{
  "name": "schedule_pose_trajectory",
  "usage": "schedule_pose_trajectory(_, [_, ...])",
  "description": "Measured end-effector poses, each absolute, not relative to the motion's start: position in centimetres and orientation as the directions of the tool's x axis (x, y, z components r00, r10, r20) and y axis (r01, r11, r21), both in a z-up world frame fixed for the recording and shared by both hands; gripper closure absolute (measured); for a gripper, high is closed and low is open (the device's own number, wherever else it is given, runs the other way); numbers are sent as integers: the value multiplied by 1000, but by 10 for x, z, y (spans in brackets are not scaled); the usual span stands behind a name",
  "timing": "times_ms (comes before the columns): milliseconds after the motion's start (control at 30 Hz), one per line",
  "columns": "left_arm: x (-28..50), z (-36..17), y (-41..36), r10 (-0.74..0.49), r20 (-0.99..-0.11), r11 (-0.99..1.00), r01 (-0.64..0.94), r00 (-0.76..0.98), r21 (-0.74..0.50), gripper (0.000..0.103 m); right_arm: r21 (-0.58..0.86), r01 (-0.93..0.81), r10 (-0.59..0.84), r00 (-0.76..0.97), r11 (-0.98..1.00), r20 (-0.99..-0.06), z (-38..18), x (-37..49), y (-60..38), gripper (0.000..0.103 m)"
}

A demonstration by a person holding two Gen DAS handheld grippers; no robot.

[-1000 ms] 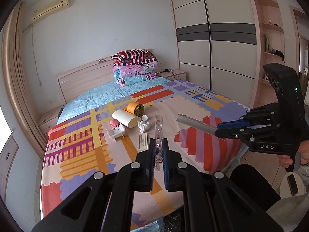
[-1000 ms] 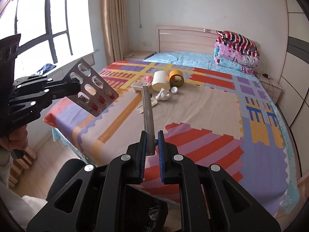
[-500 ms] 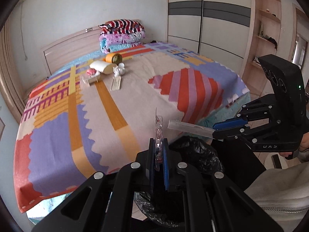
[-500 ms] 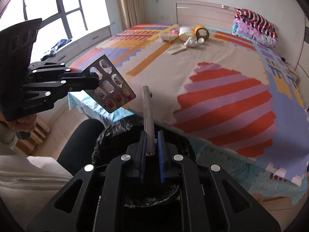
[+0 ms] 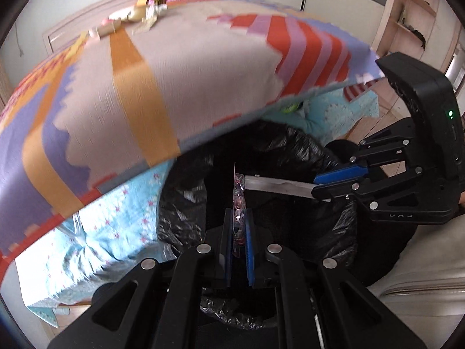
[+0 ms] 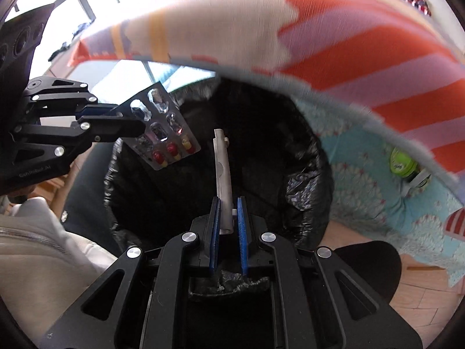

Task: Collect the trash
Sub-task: 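Carry the blister pack and metal rod over the black trash bag, then open both grippers to drop the items into the bag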

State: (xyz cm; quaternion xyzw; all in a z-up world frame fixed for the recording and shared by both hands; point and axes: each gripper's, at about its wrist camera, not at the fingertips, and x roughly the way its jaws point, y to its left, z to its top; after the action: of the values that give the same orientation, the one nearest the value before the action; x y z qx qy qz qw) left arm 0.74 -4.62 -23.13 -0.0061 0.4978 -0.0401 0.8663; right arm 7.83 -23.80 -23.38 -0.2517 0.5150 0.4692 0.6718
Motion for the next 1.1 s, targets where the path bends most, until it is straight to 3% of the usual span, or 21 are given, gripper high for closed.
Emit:
schedule_pose_trajectory(333, [21,-270,-47,-52,-911,998,44,409,-37,96,83,-910,257,27,407,-966,-267,70,-216,91])
schedule_pose_trajectory(667, [23,-274,-50,-58,-918,998,47,393,-43,94,100,-900,287,29,423,-958,-264,77,-219,90])
schedule_pose_trajectory(733, [23,-273,-51,-48,-915,998,51,400,-30,93,97,-901,292,34,424,-956,-263,78,-219,83])
schedule_pose_trajectory(767, [23,-270,-53,-48,-912,998,53,407,-29,91,94,-901,294,39,424,-955,-261,78,-219,77])
schedule_pose_trajectory(800, [23,-267,-54,-50,-909,998,54,413,-31,81,88,-900,300,49,426,-953,-259,77,-220,66])
schedule_pose_trajectory(833, [22,-264,-55,-49,-905,998,54,423,-29,65,88,-900,309,54,428,-950,-257,79,-222,64])
schedule_pose_trajectory(900, [20,-255,-55,-46,-889,998,52,455,-25,45,91,-897,320,59,433,-945,-251,78,-223,64])
schedule_pose_trajectory(1100, [16,-229,-57,-59,-855,997,66,514,-30,45,127,-885,379,59,449,-924,-229,86,-230,64])
